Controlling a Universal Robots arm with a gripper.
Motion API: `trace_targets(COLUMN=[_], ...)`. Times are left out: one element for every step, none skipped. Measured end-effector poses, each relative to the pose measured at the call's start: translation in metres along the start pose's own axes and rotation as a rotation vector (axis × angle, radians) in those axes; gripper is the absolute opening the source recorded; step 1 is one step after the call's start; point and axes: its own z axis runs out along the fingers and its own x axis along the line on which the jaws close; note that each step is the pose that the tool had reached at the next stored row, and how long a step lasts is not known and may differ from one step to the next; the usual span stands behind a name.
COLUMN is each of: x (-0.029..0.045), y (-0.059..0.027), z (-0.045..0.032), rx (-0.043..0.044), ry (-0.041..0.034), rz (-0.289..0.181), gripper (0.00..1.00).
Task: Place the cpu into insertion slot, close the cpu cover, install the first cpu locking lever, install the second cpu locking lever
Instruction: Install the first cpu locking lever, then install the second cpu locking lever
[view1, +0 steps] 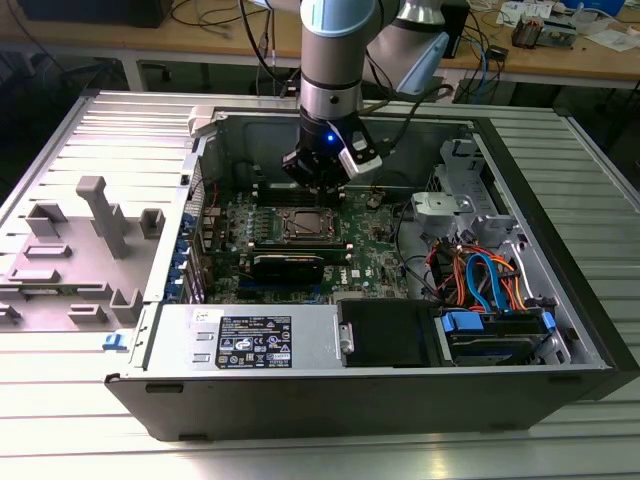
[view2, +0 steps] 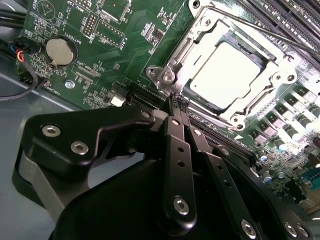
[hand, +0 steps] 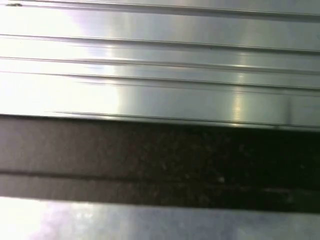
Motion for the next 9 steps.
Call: trace_targets(x=[0.0000, 0.0001, 0.0001, 0.0001, 0.0002, 0.0003, 0.0003, 0.0003, 0.0003], y=[-0.0004, -0.0007, -0.0008, -0.0010, -0.0028, -0.0047, -0.0048, -0.0049, -0.0050], z=[0.0000, 0.0000, 0.0000, 0.0000, -0.0001, -0.0002, -0.0002, -0.0002, -0.0002], rx=[0.0000, 0.0000, 0.0000, 0.0000, 0.0000, 0.0000, 0.0000, 0.0000, 0.0001], ry=[0.0000, -0.0001, 0.0000, -0.0001, -0.0001, 0.0000, -0.0001, 0.0000, 0.0000], rz=[0.000, 0.000, 0.000, 0.000, 0.000, 0.000, 0.000, 0.000, 0.000], gripper=[0.11, 0.11, 0.11, 0.11, 0.11, 0.11, 0.11, 0.11, 0.11])
